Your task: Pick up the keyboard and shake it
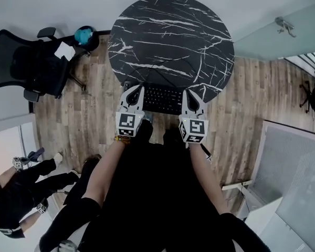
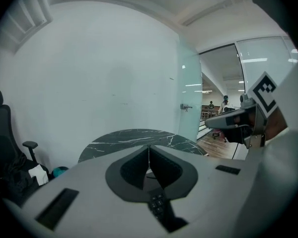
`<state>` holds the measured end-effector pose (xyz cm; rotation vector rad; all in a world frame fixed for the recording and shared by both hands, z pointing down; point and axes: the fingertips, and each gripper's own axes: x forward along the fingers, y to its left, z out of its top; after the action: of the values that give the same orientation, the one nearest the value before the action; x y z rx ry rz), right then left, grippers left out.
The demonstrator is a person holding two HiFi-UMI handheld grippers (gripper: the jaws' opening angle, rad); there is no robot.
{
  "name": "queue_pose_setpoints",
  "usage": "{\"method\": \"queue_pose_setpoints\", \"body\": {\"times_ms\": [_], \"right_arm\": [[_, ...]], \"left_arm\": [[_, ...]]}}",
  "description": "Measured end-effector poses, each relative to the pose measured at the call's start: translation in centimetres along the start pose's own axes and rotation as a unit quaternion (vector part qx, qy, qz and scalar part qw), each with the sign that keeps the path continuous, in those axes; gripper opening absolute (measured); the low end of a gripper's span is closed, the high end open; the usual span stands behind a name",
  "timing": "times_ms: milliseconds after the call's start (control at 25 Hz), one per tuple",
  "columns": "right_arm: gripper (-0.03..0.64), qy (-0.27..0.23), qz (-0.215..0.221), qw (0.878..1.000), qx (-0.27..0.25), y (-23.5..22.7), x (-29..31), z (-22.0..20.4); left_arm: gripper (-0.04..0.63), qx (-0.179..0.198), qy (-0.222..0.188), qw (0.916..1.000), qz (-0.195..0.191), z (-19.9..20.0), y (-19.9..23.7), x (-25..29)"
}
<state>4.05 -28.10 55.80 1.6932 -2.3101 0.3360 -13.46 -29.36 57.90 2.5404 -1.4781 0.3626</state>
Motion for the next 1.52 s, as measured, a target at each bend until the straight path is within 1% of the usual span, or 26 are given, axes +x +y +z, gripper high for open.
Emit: {"method": "queue_pose_setpoints", "body": {"times_ms": [160,280,480,520,600,720,800,880,920,960,1040,1120,1280,1520], "right_arm": [[0.032,0.027,-0.003,1.000,0.006,-1.5,-0.4,-2.4],[0.034,0.056,0.004,0.998,0.016,-2.6,-0.5,-4.6],[0.035,0.090,0.003,0.995,0.037,-4.6,-1.1,-7.9],[0.038,0.098,0.004,0.994,0.041,-4.9,-1.3,-8.5],[0.052,0.111,0.008,0.993,0.042,-5.3,-1.6,-9.6],[0.115,0.120,0.006,0.992,0.045,-6.4,-1.8,-10.6],[0.138,0.126,0.001,0.991,0.045,-7.2,-2.0,-11.2],[0.164,0.134,0.003,0.990,0.055,-7.5,-1.9,-12.0],[0.180,0.136,0.004,0.988,0.068,-7.7,-1.9,-12.4],[0.198,0.139,0.006,0.987,0.085,-8.0,-2.0,-13.0],[0.204,0.148,0.011,0.982,0.114,-8.7,-2.2,-14.4],[0.218,0.167,0.017,0.977,0.128,-9.0,-2.5,-16.1],[0.242,0.205,0.015,0.966,0.155,-9.9,-3.0,-19.3],[0.258,0.234,-0.002,0.949,0.210,-11.6,-4.0,-22.6]], "left_arm": [[0.017,-0.020,0.046,0.9987,-0.004,-3.4,0.5,-0.4],[0.017,-0.032,0.077,0.9965,-0.003,-5.7,1.4,-0.8],[0.028,-0.051,0.113,0.9922,-0.004,-8.3,2.6,-1.2],[0.046,-0.057,0.121,0.9910,-0.004,-8.8,2.9,-1.3],[0.127,-0.066,0.139,0.9881,-0.005,-10.0,3.1,-1.5],[0.152,-0.063,0.166,0.9840,-0.014,-11.6,3.0,-1.3],[0.173,-0.067,0.180,0.9812,-0.019,-12.5,2.8,-1.3],[0.195,-0.083,0.194,0.9773,-0.018,-13.6,3.3,-1.7],[0.201,-0.095,0.202,0.9746,-0.018,-14.2,3.6,-1.9],[0.210,-0.107,0.211,0.9714,-0.019,-14.8,3.8,-2.0],[0.230,-0.126,0.230,0.9646,-0.026,-16.1,4.1,-2.2],[0.259,-0.139,0.246,0.9586,-0.036,-17.1,4.2,-2.4],[0.268,-0.156,0.262,0.9518,-0.036,-18.3,5.0,-2.6],[0.288,-0.193,0.278,0.9405,-0.029,-19.8,6.1,-2.2]]}}
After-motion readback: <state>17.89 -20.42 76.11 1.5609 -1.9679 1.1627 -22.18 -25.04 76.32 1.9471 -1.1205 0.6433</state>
